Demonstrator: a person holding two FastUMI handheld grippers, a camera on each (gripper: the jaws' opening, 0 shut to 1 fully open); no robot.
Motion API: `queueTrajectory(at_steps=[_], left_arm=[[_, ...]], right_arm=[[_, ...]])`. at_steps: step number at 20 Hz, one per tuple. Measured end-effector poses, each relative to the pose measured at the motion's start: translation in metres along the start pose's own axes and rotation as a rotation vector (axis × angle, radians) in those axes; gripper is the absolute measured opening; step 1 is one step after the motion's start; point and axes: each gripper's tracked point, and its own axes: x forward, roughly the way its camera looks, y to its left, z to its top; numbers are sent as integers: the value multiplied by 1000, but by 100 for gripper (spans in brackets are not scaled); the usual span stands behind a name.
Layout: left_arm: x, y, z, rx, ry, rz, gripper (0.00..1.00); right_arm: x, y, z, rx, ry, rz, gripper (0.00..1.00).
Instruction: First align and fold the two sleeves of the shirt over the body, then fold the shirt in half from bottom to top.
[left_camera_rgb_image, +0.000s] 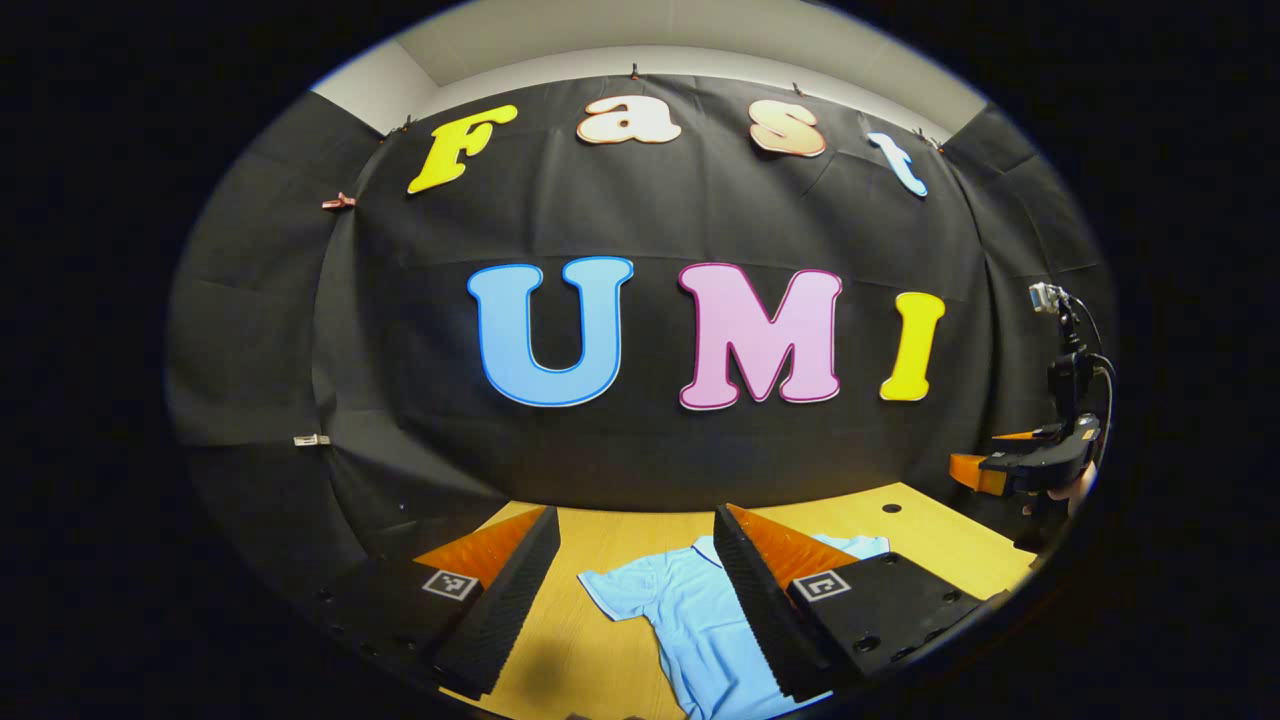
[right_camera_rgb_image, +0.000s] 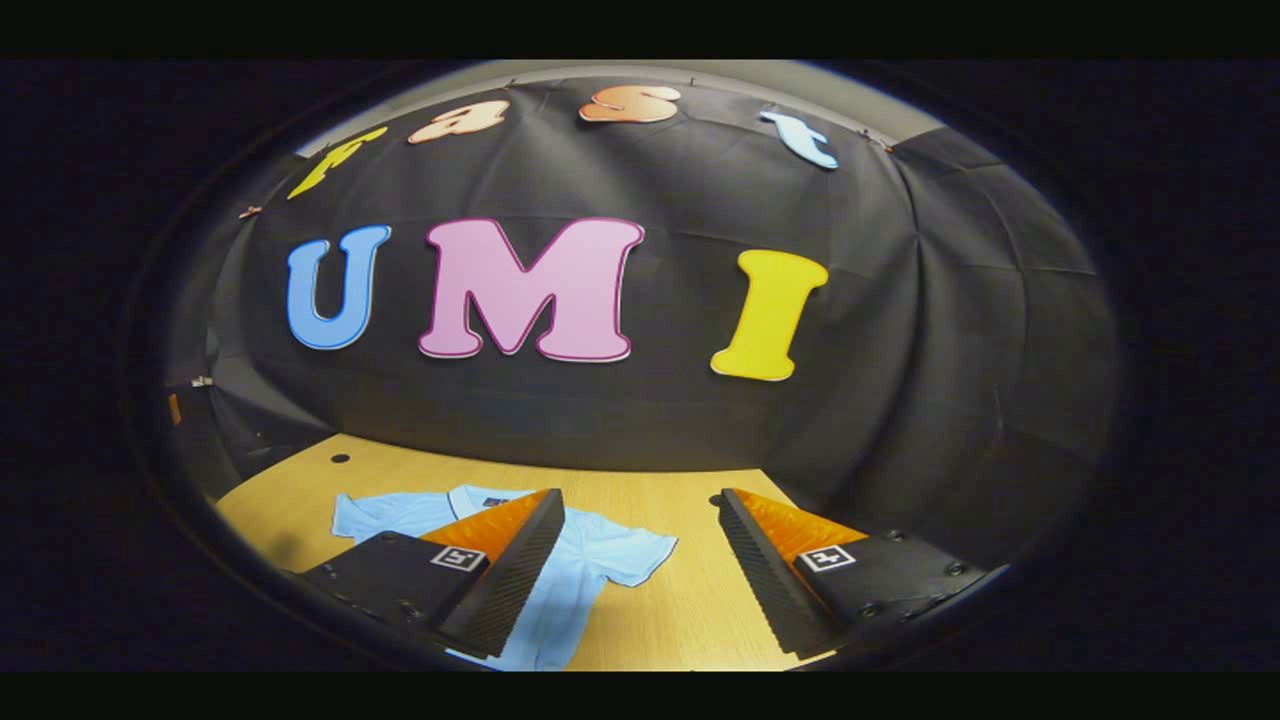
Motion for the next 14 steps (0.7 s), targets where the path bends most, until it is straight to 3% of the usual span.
queueTrajectory(at_steps=[10,14], left_arm=[[43,-14,-23,42,67,98,98],[57,-30,-35,73,107,77,98]], right_arm=[[108,-28,-84,38,228,-5,97],[147,-30,-122,46,318,0,97]])
